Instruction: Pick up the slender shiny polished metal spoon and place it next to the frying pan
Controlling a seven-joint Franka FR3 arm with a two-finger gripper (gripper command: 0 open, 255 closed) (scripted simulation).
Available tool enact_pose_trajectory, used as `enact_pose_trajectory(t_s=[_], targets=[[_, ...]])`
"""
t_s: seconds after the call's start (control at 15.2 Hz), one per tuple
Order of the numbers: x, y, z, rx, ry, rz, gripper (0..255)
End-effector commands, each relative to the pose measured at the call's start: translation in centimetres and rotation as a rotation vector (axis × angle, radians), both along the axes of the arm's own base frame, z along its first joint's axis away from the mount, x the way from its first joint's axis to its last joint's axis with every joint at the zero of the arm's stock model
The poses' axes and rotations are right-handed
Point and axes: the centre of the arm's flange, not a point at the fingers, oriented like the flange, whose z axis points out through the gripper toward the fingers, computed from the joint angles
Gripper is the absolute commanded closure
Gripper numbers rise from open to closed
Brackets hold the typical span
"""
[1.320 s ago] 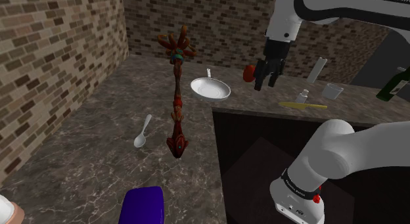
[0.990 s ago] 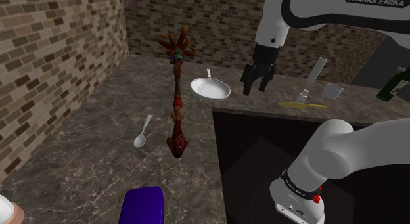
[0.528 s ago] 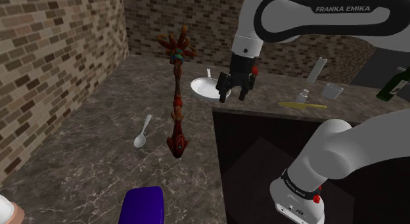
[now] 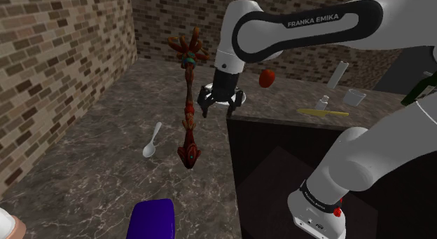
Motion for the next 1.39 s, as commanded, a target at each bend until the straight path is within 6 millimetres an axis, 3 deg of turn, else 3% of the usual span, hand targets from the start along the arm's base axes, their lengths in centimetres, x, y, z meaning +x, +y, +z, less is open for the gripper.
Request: enact_pose_trajectory(t_s=[0.0,1.06,1.32], targets=[[1.7,1.7,-1.2,0.006,-0.003,-0.038,0],[16.5,12.1,-9.8,0.04,-0.016,-0.315,0],[16.7,12.4,-11.4,0.04,-0.016,-0.318,0]])
